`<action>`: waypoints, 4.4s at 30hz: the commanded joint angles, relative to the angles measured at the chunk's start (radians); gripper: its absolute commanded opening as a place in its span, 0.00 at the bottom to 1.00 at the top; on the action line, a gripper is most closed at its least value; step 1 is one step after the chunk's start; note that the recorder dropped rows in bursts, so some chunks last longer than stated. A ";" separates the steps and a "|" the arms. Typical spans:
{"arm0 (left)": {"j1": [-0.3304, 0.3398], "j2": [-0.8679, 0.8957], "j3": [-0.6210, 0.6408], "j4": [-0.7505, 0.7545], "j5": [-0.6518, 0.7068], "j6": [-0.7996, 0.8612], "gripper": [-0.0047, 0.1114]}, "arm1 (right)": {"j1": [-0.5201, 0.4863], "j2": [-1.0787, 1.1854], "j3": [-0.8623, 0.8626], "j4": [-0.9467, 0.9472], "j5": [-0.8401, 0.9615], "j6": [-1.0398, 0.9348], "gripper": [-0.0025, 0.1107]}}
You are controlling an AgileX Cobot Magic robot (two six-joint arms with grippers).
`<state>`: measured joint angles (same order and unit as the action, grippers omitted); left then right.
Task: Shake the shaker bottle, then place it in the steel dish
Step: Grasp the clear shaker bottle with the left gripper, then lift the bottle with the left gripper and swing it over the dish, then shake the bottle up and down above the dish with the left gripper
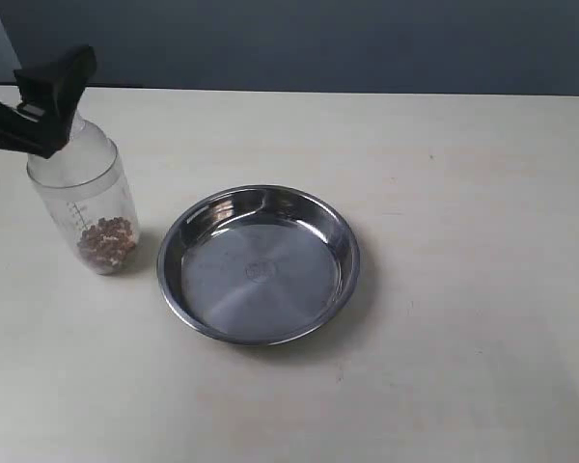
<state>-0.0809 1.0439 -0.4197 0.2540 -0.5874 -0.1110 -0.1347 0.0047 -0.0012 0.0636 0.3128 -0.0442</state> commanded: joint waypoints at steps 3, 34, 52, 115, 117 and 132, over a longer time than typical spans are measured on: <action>0.034 0.154 0.084 -0.026 -0.242 -0.036 0.95 | -0.003 -0.005 0.001 -0.002 -0.008 -0.004 0.01; 0.141 0.878 0.032 0.005 -0.634 -0.046 0.91 | -0.003 -0.005 0.001 -0.002 -0.008 -0.004 0.01; 0.141 0.820 0.032 -0.029 -0.634 -0.169 0.04 | -0.003 -0.005 0.001 -0.002 -0.008 -0.004 0.01; -0.341 0.105 -0.385 0.759 0.261 -0.980 0.04 | -0.003 -0.005 0.001 -0.002 -0.006 -0.004 0.01; -0.347 0.069 -0.449 0.756 0.358 -1.003 0.04 | -0.003 -0.005 0.001 -0.002 -0.006 -0.004 0.01; -0.370 0.200 -0.234 0.774 0.402 -1.047 0.04 | -0.003 -0.005 0.001 -0.002 -0.007 -0.001 0.01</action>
<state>-0.4509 1.1123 -0.7988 1.0175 -0.2510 -1.1379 -0.1347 0.0047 -0.0012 0.0636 0.3186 -0.0459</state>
